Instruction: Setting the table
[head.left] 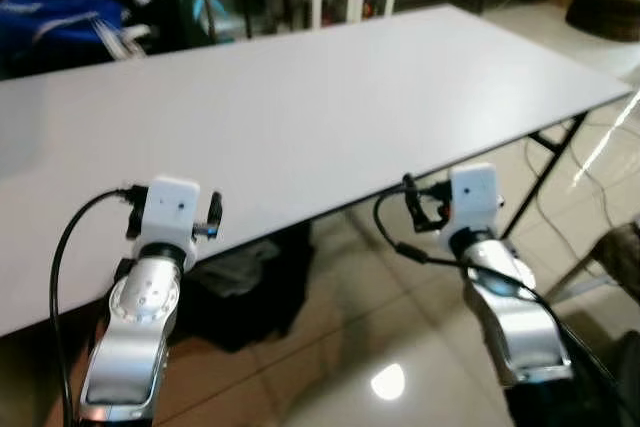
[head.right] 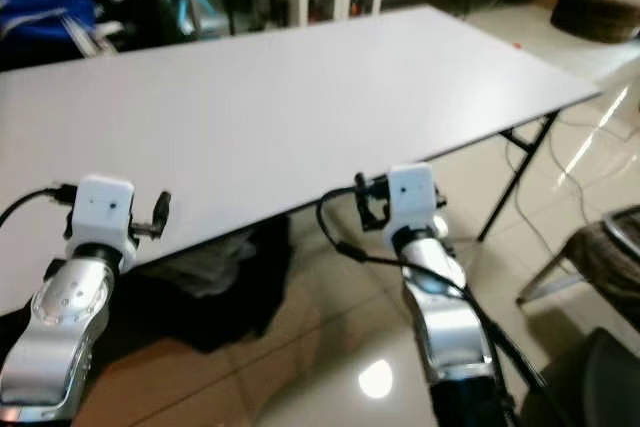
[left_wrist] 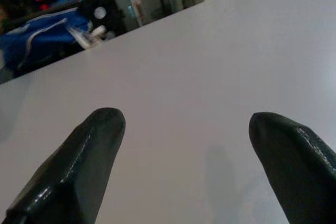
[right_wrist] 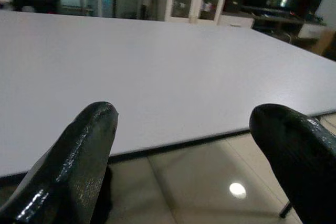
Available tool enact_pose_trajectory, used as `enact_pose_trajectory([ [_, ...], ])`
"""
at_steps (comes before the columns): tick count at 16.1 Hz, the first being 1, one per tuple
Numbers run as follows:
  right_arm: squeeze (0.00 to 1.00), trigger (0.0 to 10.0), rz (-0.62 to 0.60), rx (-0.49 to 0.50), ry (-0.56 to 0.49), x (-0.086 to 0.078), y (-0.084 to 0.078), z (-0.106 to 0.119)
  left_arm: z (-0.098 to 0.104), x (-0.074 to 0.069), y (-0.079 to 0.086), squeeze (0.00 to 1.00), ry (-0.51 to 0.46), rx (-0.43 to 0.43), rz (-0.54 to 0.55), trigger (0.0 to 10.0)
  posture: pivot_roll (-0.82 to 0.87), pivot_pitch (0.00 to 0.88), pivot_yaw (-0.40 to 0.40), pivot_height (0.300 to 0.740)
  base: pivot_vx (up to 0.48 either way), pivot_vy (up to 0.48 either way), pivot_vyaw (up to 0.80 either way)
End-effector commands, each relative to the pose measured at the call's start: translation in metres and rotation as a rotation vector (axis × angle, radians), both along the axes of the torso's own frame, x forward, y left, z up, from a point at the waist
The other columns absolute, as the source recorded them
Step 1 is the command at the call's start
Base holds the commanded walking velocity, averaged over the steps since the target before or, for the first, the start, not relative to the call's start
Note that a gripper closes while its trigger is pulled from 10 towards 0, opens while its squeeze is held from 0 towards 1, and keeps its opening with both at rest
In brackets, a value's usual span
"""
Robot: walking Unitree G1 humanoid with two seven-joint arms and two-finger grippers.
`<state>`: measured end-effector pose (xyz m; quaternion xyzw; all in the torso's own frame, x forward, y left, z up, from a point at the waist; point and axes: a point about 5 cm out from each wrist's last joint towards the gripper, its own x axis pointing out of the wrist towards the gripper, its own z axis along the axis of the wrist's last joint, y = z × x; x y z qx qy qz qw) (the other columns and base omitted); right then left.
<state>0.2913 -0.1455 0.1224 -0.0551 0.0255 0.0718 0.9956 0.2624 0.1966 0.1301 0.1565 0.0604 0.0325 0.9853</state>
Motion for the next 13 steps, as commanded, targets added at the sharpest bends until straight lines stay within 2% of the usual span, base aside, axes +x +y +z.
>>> enact_pose_trajectory([
  [1,0.00,10.0,0.086,0.055,0.035,-0.005,0.007,-0.003,0.001,-0.003,0.005,0.00,-0.001,0.011,0.017,10.0,0.03,0.018,-0.033,0.740,0.000,0.480,0.00],
  [3,0.00,10.0,0.090,-0.008,0.023,-0.010,0.008,-0.006,0.001,-0.004,0.000,0.00,0.004,0.015,-0.004,10.0,0.03,0.025,-0.029,0.740,0.000,0.480,0.80],
  [7,0.00,10.0,0.116,-0.018,0.006,-0.013,0.011,-0.004,0.009,0.001,-0.012,0.00,-0.016,0.028,-0.040,10.0,0.02,0.038,-0.021,0.740,0.000,0.480,0.80],
  [10,0.00,10.0,0.081,-0.070,-0.035,-0.012,0.012,0.001,0.008,-0.001,-0.012,0.00,-0.012,0.025,-0.041,10.0,0.02,0.042,-0.018,0.740,0.000,0.480,0.00],
  [13,0.00,10.0,-0.067,0.093,-0.097,-0.012,-0.003,0.009,0.011,-0.005,-0.009,0.00,-0.022,-0.004,-0.010,10.0,0.02,0.045,-0.015,0.740,0.000,0.480,0.00],
])
